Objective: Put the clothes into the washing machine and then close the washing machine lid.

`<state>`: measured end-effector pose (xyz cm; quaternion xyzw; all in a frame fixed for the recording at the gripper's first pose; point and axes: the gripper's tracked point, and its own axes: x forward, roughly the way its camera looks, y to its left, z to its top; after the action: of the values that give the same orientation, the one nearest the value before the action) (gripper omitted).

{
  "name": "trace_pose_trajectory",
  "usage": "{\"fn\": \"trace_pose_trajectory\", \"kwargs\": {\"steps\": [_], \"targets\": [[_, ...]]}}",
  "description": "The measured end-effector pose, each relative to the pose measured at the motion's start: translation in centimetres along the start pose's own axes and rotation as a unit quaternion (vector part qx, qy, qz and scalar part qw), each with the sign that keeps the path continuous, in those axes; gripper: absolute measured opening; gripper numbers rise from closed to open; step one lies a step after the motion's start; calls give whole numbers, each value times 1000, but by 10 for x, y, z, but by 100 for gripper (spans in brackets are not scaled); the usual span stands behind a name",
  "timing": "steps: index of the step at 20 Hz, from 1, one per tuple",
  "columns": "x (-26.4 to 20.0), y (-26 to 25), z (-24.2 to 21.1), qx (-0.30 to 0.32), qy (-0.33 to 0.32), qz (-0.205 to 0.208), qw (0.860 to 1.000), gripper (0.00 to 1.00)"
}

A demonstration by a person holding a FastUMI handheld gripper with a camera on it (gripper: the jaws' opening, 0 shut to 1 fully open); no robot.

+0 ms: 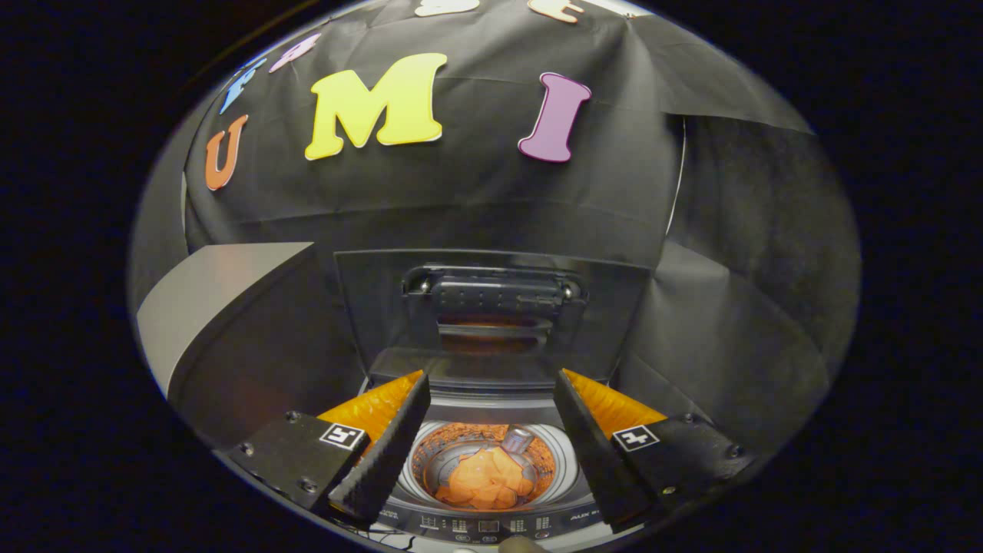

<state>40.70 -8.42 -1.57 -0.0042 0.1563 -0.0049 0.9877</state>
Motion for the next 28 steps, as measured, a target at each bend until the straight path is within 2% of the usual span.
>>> {"fn": "trace_pose_trajectory", "kwargs": {"steps": [4, 10, 21, 28], "targets": [[-2, -5, 51, 13, -34, 3, 999, 100], [36, -2, 107, 13, -51, 5, 999, 100], [89, 5, 106, 24, -10, 16, 1000, 100], [77, 2, 98, 17, -18, 23, 999, 100]]}}
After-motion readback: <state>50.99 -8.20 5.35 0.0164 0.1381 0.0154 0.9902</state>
